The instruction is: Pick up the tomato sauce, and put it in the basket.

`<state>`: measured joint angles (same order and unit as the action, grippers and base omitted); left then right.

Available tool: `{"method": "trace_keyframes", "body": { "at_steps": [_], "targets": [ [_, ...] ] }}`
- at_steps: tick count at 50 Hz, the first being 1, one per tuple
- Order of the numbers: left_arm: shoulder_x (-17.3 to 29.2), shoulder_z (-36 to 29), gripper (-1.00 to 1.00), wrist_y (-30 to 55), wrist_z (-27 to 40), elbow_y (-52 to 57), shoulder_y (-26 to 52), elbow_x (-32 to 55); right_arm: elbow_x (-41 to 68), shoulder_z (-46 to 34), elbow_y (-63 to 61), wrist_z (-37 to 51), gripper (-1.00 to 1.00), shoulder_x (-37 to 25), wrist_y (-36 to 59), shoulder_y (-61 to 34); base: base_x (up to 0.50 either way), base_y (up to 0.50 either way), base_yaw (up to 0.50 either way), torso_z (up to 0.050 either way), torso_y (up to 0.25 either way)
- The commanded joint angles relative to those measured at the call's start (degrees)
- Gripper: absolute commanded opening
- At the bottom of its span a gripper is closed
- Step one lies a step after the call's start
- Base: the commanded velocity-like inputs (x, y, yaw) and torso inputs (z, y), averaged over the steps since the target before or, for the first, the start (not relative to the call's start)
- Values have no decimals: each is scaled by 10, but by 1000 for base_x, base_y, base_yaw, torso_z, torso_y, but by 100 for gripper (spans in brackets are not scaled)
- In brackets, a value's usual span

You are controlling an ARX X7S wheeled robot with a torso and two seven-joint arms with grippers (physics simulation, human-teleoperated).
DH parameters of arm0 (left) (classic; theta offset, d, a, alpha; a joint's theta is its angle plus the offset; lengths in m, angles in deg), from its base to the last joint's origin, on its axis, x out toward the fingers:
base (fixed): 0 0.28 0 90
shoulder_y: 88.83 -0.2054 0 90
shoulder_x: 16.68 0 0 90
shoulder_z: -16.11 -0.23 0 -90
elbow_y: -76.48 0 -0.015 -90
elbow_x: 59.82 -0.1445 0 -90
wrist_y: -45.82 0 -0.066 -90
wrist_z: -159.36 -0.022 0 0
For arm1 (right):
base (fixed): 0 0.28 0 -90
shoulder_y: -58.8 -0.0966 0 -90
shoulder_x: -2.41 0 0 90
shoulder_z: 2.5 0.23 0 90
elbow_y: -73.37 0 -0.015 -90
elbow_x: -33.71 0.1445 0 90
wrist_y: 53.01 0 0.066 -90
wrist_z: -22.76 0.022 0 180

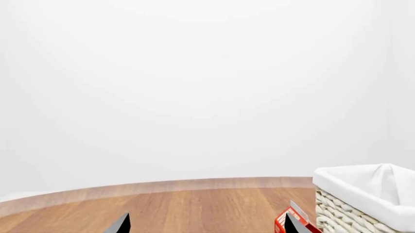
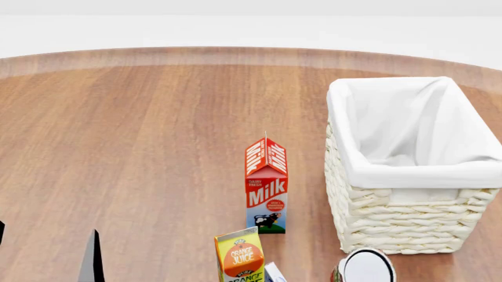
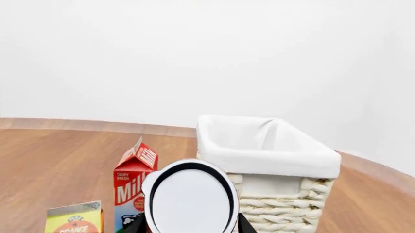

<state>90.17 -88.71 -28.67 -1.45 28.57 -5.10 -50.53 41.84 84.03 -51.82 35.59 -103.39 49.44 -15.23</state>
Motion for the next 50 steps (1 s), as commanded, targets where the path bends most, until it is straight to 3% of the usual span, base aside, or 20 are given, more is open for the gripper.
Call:
{"method": "trace_keyframes", "body": {
  "at_steps": [1,13,22,27,50],
  "targets": [
    [4,0,100,2,4,1,2,4,13,34,-82,15,-100,-15,71,-91,0,0,0,0,0],
    [7,-5,100,-2,7,-6,4,5,31,57,-57,27,-100,-28,141,-230,0,0,0,0,1],
    [9,-5,100,-1,9,-6,5,10,50,57,-21,31,-100,-43,226,-399,0,0,0,0,0],
    [10,-7,100,-2,10,-9,5,10,39,41,33,28,-100,-46,225,-464,0,0,0,0,0],
    [14,-13,100,-8,16,-19,9,12,-26,-52,589,-15,-100,7,63,-753,0,0,0,0,0]
  ]
}}
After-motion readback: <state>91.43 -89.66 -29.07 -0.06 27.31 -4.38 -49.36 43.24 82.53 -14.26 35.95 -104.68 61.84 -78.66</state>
